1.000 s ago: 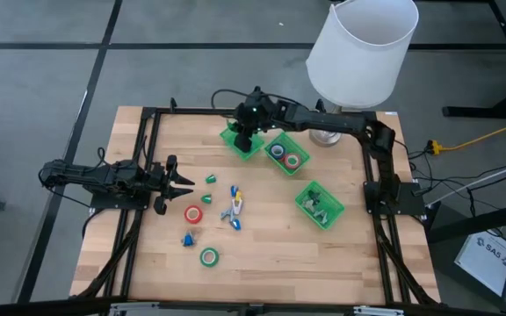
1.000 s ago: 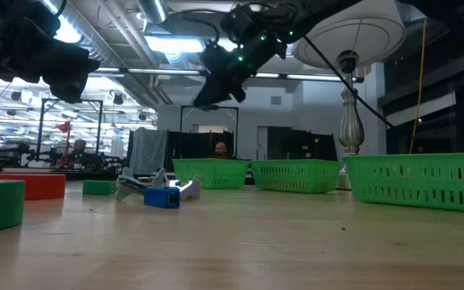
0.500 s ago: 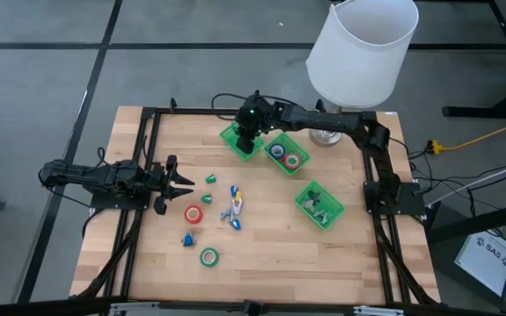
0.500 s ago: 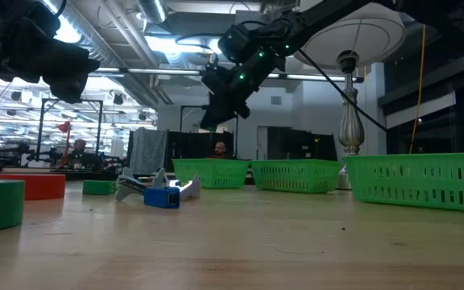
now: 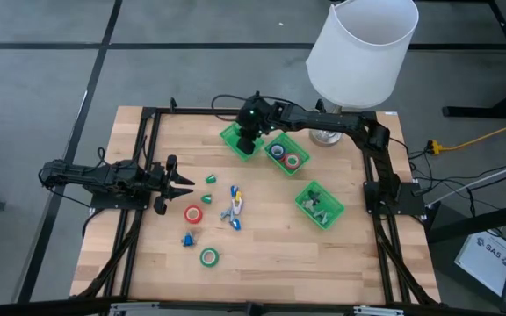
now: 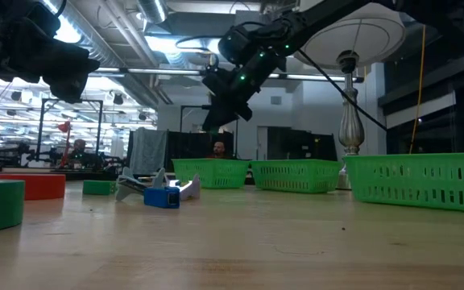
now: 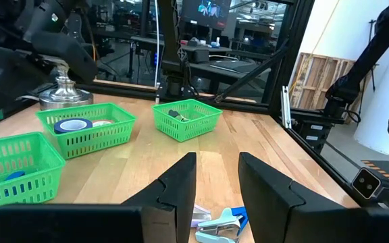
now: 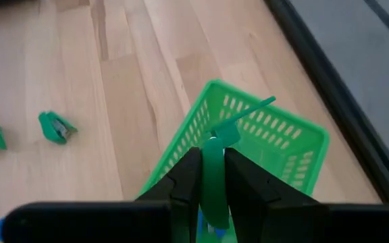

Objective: Pick and place Stapler, Stapler remover, tape
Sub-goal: Put the top right green stapler into the top basket, then put the middle blue stapler into the top basket

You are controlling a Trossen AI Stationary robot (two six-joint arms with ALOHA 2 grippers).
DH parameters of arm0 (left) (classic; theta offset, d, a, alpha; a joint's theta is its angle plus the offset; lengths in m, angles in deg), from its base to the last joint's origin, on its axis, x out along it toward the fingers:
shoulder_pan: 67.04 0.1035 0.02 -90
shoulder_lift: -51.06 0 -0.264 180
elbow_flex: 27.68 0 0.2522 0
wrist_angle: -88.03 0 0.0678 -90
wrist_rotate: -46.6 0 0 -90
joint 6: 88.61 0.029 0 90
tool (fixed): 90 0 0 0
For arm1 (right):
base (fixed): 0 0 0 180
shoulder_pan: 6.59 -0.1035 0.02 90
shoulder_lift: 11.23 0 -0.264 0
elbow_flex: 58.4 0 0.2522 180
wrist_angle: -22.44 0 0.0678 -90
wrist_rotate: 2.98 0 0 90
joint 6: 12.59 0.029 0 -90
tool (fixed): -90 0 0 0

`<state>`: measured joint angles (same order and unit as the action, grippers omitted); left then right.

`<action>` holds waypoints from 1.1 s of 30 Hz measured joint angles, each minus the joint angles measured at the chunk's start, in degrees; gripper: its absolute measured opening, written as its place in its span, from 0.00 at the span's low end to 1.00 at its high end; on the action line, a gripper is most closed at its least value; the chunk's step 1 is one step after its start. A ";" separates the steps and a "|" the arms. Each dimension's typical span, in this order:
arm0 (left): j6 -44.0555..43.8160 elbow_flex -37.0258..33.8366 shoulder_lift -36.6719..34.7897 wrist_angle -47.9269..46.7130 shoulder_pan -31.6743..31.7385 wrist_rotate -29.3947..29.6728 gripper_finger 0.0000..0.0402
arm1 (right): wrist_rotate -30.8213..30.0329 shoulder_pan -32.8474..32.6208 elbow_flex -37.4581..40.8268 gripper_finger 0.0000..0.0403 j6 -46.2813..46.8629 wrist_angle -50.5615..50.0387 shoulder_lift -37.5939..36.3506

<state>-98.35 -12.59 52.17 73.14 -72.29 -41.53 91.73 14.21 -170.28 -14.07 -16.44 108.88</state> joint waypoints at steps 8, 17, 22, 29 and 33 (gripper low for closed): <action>-0.01 0.01 0.01 0.00 0.00 -0.01 0.27 | -0.02 0.00 0.00 0.16 -0.44 -2.95 0.00; -0.01 0.01 0.01 0.00 0.01 0.00 0.27 | -0.17 0.00 0.00 0.27 -0.41 -2.89 0.00; 0.00 0.00 0.00 0.00 0.02 -0.02 0.27 | -0.15 0.00 0.00 0.38 3.15 -3.03 0.00; -0.01 0.01 0.00 0.00 0.00 0.00 0.27 | 0.26 -1.63 0.00 0.48 10.46 -3.20 0.00; 0.00 0.02 0.00 0.00 0.00 0.00 0.27 | 1.30 -5.25 0.00 0.48 13.14 -4.30 0.00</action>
<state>-98.35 -12.57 52.17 73.14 -72.29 -41.53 93.03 8.96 -170.28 -0.93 -20.75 108.88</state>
